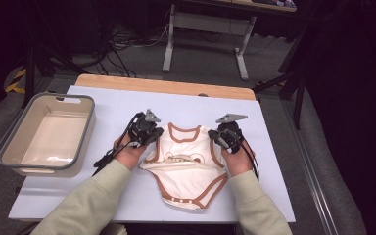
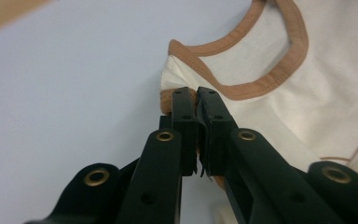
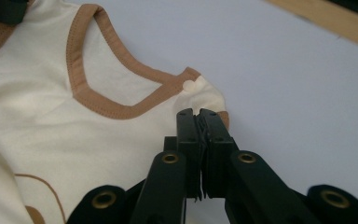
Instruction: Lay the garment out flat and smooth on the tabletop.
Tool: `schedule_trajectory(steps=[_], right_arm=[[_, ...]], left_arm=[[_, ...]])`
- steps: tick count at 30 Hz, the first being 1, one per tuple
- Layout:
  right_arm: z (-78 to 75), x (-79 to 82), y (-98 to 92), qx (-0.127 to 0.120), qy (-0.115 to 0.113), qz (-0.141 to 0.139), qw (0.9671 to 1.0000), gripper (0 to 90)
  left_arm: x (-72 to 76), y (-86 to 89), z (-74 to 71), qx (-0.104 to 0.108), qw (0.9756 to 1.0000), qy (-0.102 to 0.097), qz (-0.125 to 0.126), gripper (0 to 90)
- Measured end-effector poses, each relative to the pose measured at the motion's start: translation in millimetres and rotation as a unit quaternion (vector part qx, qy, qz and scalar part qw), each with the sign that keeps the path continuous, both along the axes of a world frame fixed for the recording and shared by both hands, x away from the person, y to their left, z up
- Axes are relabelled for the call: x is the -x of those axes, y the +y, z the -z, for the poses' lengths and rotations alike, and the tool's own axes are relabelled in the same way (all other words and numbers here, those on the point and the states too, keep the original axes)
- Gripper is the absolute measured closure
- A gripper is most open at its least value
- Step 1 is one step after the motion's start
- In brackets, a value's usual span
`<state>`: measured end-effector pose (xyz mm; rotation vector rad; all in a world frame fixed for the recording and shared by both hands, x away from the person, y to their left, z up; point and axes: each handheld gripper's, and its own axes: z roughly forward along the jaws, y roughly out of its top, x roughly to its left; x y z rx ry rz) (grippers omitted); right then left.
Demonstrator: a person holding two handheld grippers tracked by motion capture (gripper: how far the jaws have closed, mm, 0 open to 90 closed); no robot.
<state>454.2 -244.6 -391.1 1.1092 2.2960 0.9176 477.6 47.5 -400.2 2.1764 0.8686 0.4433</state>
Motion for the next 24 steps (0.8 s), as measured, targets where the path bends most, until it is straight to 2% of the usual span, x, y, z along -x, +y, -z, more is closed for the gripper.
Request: schedule_trajectory(steps=[2,3,4,5,6,7,8,9,11,13,15,16,18,20,22,24], right_arm=[[-20.3,-31.8,-0.5,0.008,-0.029,0.018,0.9994,87.6],[-30.5,-51.6,-1.8,0.006,-0.044,0.038,0.9983,84.1],[-37.1,-68.2,-5.0,-0.010,-0.052,0.054,0.9971,72.1],[-38.7,-78.9,-8.8,-0.026,-0.052,0.082,0.9950,57.2],[-37.9,-83.5,-12.8,-0.046,-0.039,0.104,0.9927,52.7],[-34.9,-81.6,-16.0,-0.060,-0.033,0.110,0.9916,49.8],[-30.1,-75.3,-17.5,-0.057,-0.039,0.111,0.9914,48.5],[-23.8,-67.7,-19.4,-0.048,-0.046,0.106,0.9922,49.8],[-9.7,-54.2,-25.7,-0.043,-0.031,0.095,0.9941,52.3],[4.1,-42.8,-33.9,-0.054,-0.006,0.088,0.9946,55.9],[14.7,-34.1,-41.0,-0.060,0.018,0.083,0.9945,59.9],[18.3,-30.6,-44.1,-0.060,0.027,0.082,0.9945,61.9],[22.4,-22.7,-48.6,-0.056,0.039,0.074,0.9950,64.0],[25.2,-11.5,-52.0,-0.064,0.045,0.057,0.9953,66.9],[27.8,1.5,-54.4,-0.066,0.050,0.029,0.9961,68.6],[29.8,14.7,-57.0,-0.077,0.051,0.004,0.9957,69.3]], left_arm=[[-35.4,-0.5,-24.5,0.003,0.9992,-0.027,-0.030,85.5],[-52.2,1.7,-34.3,0.014,0.9987,-0.013,-0.046,79.0],[-63.1,5.0,-40.5,0.034,0.9978,0.015,-0.055,65.0],[-65.0,7.6,-42.6,0.050,0.9969,0.027,-0.054,55.4],[-60.2,8.3,-41.6,0.045,0.9974,0.025,-0.051,51.9],[-52.3,8.4,-37.4,0.027,0.9983,0.016,-0.049,49.9],[-43.0,9.5,-30.4,0.016,0.9988,0.010,-0.046,48.1],[-35.1,11.9,-22.0,0.011,0.9990,0.014,-0.042,47.9],[-22.3,18.8,-3.2,0.009,0.9986,0.035,-0.039,49.1],[-12.9,25.4,14.9,0.006,0.9975,0.057,-0.040,52.3],[-6.2,31.7,27.1,0.008,0.9957,0.085,-0.037,55.8],[-2.3,33.7,30.6,0.010,0.9948,0.096,-0.032,58.3],[8.3,37.7,35.1,0.012,0.9949,0.098,-0.024,62.5],[15.9,41.4,37.4,0.018,0.9946,0.101,-0.015,64.6],[26.2,45.2,37.8,0.023,0.9951,0.095,-0.009,66.5],[36.7,49.3,35.2,0.029,0.9957,0.088,0.007,65.5]])
